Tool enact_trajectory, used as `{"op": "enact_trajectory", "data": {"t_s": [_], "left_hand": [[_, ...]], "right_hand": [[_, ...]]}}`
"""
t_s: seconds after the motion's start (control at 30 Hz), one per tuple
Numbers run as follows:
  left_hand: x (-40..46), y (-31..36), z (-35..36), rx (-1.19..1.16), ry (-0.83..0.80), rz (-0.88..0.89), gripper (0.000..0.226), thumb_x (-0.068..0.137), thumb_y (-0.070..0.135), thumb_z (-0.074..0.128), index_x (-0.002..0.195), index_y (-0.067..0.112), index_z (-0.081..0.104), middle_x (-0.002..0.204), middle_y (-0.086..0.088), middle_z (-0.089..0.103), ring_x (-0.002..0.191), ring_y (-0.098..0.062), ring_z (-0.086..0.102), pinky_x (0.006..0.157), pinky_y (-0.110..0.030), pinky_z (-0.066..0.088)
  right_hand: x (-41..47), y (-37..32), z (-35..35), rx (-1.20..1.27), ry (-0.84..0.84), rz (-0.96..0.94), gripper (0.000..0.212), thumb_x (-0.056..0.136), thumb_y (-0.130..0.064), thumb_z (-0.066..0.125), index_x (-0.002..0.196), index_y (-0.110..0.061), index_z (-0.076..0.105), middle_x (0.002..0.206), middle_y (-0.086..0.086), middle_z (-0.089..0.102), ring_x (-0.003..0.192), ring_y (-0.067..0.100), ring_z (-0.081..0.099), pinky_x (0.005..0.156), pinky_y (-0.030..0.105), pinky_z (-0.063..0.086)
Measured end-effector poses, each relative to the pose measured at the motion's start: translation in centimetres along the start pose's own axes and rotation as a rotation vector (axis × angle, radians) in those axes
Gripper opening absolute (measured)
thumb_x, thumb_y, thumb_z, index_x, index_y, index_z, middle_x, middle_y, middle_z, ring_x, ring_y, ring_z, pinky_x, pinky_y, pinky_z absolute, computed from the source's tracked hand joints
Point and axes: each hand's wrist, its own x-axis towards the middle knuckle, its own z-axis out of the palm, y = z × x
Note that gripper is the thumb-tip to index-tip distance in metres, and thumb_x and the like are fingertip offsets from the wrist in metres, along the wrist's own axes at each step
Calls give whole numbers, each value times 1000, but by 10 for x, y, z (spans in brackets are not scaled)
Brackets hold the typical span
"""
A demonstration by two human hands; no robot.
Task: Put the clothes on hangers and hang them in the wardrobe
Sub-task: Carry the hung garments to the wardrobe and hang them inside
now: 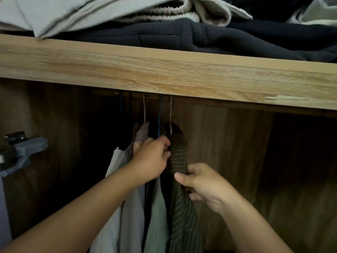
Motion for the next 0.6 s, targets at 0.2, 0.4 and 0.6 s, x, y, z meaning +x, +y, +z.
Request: {"op": "enact_trajectory", "data": {"t_s": [0.2,0.4,0.6], "left_hand": [[27,8,5,-435,-180,-130,45,82,18,69,122,12,50,97,-6,61,96,-19,58,96,-33,44],[36,4,0,-670,-277,-131,39,79,-8,64,115,3,50,80,-7,60,78,-17,59,76,-27,49],[35,-4,-1,-712,-314,-77,33,82,-14,56,102,11,49,82,-3,63,76,-10,58,71,-18,47]], "right_hand": [[-6,-14,-19,3,-12,16,12,87,4,57,95,-4,60,66,2,50,41,2,40,35,13,32],[-12,4,-21,-386,31,36,55,79,-26,73,127,-13,51,113,3,62,94,12,62,73,22,52],[-20,21,-30,-127,-34,63,46,75,-8,75,117,3,58,105,16,68,95,21,66,90,35,53]]}}
